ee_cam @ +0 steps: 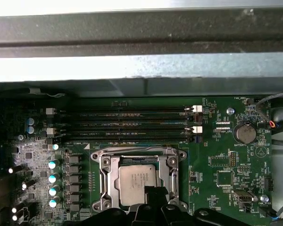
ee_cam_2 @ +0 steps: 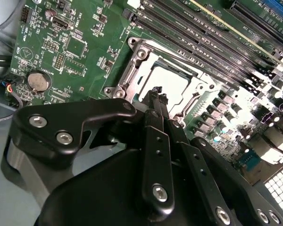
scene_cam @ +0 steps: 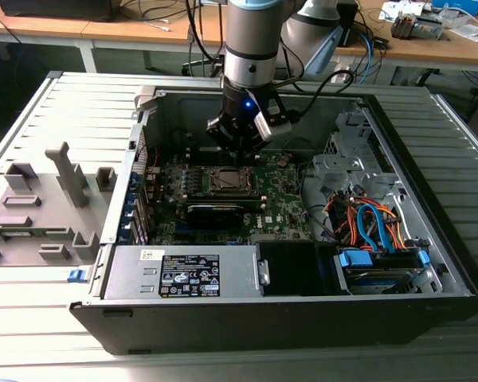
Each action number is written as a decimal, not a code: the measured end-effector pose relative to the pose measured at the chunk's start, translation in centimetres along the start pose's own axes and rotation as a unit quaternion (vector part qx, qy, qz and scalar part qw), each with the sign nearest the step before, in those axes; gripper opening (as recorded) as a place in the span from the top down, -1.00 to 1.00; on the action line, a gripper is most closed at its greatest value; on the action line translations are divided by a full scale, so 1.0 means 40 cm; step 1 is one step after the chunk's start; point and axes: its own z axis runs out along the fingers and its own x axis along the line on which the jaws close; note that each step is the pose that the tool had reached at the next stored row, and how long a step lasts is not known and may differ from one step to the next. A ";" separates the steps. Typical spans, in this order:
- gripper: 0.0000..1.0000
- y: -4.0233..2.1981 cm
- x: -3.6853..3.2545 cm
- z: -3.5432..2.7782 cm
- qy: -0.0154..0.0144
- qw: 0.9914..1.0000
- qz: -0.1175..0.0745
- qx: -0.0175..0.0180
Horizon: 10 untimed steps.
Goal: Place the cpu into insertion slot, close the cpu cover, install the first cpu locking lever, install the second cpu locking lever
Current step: 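Install the second cpu locking lever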
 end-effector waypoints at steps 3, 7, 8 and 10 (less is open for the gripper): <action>0.79 0.000 0.000 0.000 0.000 1.000 0.000 0.000; 0.79 -0.014 -0.001 0.001 0.000 1.000 0.000 0.000; 0.79 -0.023 -0.002 0.002 0.000 1.000 0.000 0.000; 0.79 -0.048 -0.016 0.007 0.002 1.000 0.000 0.000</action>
